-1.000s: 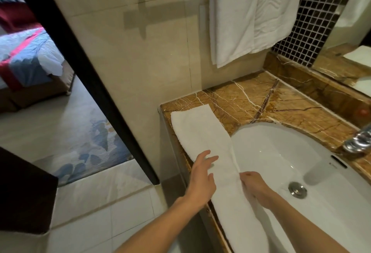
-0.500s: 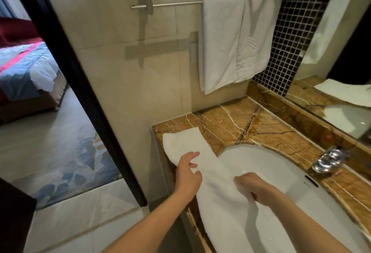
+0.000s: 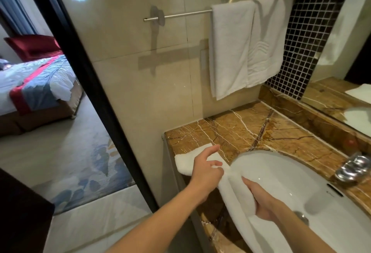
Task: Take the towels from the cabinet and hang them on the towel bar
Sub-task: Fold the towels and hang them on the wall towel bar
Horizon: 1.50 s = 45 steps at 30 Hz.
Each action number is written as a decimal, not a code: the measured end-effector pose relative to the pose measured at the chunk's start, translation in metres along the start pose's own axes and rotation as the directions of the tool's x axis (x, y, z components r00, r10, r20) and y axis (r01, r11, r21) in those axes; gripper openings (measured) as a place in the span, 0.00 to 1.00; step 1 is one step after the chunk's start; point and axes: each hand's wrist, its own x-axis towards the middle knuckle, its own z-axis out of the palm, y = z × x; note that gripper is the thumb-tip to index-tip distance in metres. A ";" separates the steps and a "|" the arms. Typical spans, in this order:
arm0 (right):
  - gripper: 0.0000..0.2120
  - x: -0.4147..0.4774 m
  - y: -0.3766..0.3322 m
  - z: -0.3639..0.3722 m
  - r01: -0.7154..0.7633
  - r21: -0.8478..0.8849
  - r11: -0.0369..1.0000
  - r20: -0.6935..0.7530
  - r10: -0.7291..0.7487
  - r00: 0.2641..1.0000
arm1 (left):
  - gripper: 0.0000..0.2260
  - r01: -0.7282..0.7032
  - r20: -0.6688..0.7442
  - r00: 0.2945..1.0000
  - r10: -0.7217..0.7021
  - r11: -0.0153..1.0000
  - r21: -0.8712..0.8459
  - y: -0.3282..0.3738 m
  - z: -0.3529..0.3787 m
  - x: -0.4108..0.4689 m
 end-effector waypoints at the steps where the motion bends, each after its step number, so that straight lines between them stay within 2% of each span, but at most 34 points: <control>1: 0.27 -0.003 -0.005 0.003 0.035 -0.016 0.999 -0.017 -0.035 0.999 | 0.31 -0.026 0.009 1.000 0.026 1.000 -0.012 0.007 0.001 -0.001; 4: 0.25 -0.019 -0.027 0.013 0.165 -0.009 0.986 0.000 -0.165 0.986 | 0.32 -0.089 0.034 0.995 0.092 0.994 -0.059 0.030 0.002 -0.002; 8: 0.26 -0.051 -0.062 0.023 0.252 0.100 0.962 0.077 -0.260 0.962 | 0.32 -0.165 0.050 0.984 0.173 0.979 -0.120 0.065 -0.001 -0.001; 14: 0.30 -0.096 -0.117 0.033 0.283 0.270 0.921 0.196 -0.340 0.920 | 0.29 -0.276 -0.008 0.960 0.279 0.943 -0.185 0.118 -0.018 0.005; 20: 0.31 -0.138 -0.174 0.029 0.284 0.400 0.872 0.179 -0.378 0.908 | 0.28 -0.370 -0.074 0.929 0.363 0.900 -0.229 0.168 -0.030 0.003; 22: 0.30 -0.157 -0.191 0.030 0.283 0.378 0.882 0.196 -0.375 0.906 | 0.28 -0.400 -0.087 0.916 0.391 0.886 -0.236 0.185 -0.035 0.000; 26: 0.28 -0.189 -0.224 0.031 0.232 0.105 0.967 0.205 -0.249 0.947 | 0.27 -0.461 -0.096 0.887 0.451 0.856 -0.234 0.216 -0.042 -0.006; 28: 0.26 -0.207 -0.236 0.034 0.192 0.034 0.981 0.223 -0.194 0.955 | 0.27 -0.488 -0.102 0.872 0.478 0.839 -0.239 0.230 -0.044 -0.009; 32: 0.22 -0.232 -0.254 0.043 0.200 0.089 0.976 0.262 -0.216 0.941 | 0.25 -0.524 -0.103 0.851 0.515 0.818 -0.235 0.256 -0.056 -0.014; 35: 0.18 -0.240 -0.267 0.048 0.232 0.234 0.944 0.185 -0.278 0.943 | 0.26 -0.533 -0.148 0.846 0.512 0.807 -0.254 0.272 -0.069 -0.015; 37: 0.17 -0.241 -0.273 0.052 0.235 0.321 0.918 0.188 -0.305 0.934 | 0.26 -0.522 -0.179 0.853 0.491 0.802 -0.290 0.279 -0.077 -0.017; 39: 0.10 -0.245 -0.280 0.057 0.277 0.334 0.901 0.148 -0.340 0.929 | 0.26 -0.502 -0.181 0.865 0.469 0.803 -0.320 0.282 -0.084 -0.016; 42: 0.12 -0.256 -0.289 0.065 0.342 0.257 0.904 0.064 -0.369 0.927 | 0.27 -0.477 -0.189 0.879 0.438 0.797 -0.370 0.283 -0.092 -0.010; 45: 0.09 -0.261 -0.297 0.070 0.353 0.033 0.935 0.015 -0.353 0.935 | 0.28 -0.473 -0.205 0.881 0.426 0.796 -0.378 0.284 -0.094 -0.006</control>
